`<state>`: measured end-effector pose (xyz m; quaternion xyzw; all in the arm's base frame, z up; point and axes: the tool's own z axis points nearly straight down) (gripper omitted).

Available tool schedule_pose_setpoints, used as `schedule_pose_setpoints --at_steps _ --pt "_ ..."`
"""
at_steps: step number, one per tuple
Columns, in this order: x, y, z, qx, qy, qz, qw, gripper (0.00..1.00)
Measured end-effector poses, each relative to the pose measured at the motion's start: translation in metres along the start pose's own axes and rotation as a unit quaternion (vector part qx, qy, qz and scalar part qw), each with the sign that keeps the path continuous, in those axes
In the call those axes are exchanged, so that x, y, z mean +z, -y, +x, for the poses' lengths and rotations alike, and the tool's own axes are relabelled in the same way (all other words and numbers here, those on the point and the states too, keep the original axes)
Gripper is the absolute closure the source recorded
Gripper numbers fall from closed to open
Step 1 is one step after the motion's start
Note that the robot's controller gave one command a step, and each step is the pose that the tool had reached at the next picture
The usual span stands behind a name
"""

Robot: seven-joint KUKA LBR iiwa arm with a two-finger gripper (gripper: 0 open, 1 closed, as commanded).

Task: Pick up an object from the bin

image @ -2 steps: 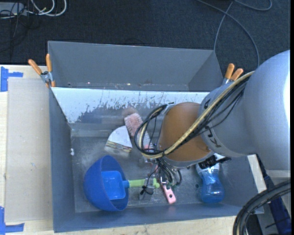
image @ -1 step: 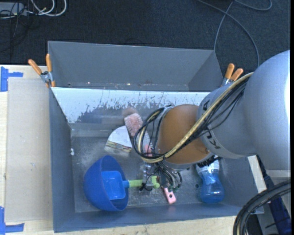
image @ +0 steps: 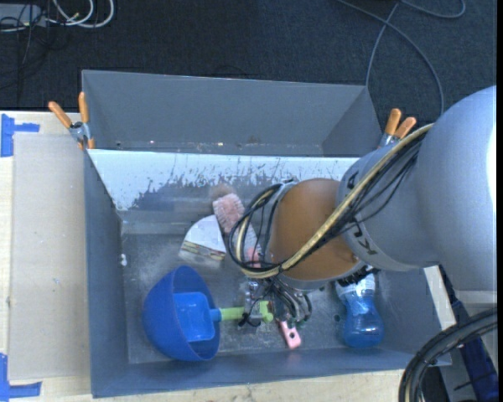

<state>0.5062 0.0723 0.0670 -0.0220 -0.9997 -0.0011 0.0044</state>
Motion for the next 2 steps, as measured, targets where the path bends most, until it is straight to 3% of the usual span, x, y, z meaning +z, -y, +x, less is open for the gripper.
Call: schedule_pose_setpoints --at_steps 2 --pt "-0.077 0.001 0.004 0.001 -0.0058 0.001 1.0000 1.00"
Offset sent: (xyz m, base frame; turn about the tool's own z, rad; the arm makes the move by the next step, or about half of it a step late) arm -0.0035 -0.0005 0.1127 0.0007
